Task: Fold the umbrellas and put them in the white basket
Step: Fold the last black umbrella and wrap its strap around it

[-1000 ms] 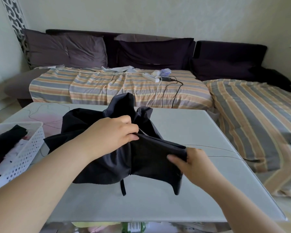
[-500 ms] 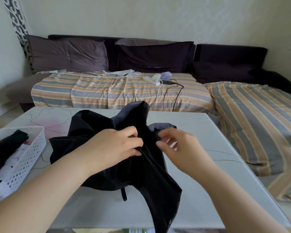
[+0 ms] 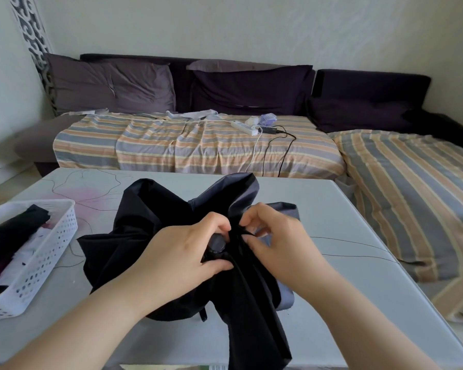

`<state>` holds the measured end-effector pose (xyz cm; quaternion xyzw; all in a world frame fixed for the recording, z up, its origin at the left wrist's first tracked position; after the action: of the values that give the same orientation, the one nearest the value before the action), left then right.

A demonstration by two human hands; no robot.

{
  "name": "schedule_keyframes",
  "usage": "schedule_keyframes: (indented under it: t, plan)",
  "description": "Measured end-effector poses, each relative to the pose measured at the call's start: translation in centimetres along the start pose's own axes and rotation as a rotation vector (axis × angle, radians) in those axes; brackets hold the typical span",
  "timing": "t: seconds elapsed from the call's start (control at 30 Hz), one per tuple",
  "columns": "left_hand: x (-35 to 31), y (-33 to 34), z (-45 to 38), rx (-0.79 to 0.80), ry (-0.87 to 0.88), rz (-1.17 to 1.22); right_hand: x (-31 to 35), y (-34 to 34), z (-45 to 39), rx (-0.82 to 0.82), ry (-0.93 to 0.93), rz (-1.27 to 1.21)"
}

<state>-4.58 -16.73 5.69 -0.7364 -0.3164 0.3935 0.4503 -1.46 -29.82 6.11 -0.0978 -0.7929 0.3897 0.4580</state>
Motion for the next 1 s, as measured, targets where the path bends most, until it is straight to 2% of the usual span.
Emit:
schedule_keyframes:
  t: [0.3,0.4,0.47,0.57,0.67,0.9,1.0]
  plan:
    - [-1.9,0.1,0.0,-0.043,0.132,-0.236,-0.4,0.3,1.0,0.01,0.056,-0.135]
    - [-2.0,0.3,-0.3,-0.02,0.142,-0.234,-0.8,0.3,1.2,-0.009,0.096,-0.149]
    - [-1.7,0.3,-0.6,-0.006,0.127,-0.198,-0.7,0.0,1.4,-0.053,0.068,-0.041]
    - [-1.3,0.2,-0.9,-0.022,0.109,-0.175,0.3,-0.8,2.4,-0.154,-0.054,0.258]
    - [-1.1,0.2,-0.9,-0.028,0.094,-0.176,0.2,-0.3,3.1,-0.083,-0.012,0.367]
    - [-1.8,0.5,-0.6,-0.015,0.143,-0.158,1.0,1.2,3.2,0.162,0.052,0.081]
    - [-1.9,0.5,-0.6,-0.022,0.16,-0.162,0.7,1.6,3.0,0.185,0.081,0.098]
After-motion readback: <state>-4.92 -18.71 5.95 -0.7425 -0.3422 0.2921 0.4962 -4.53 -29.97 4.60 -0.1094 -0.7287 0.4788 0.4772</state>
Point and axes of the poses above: each hand's wrist, its own z-axis away from the middle knuckle, its own y-axis out of the palm, x = y × z, the point moved 8 cm from there along -z, towards the middle knuckle, and after that the axes turned 11 degrees about x, right-handed, at the moved point
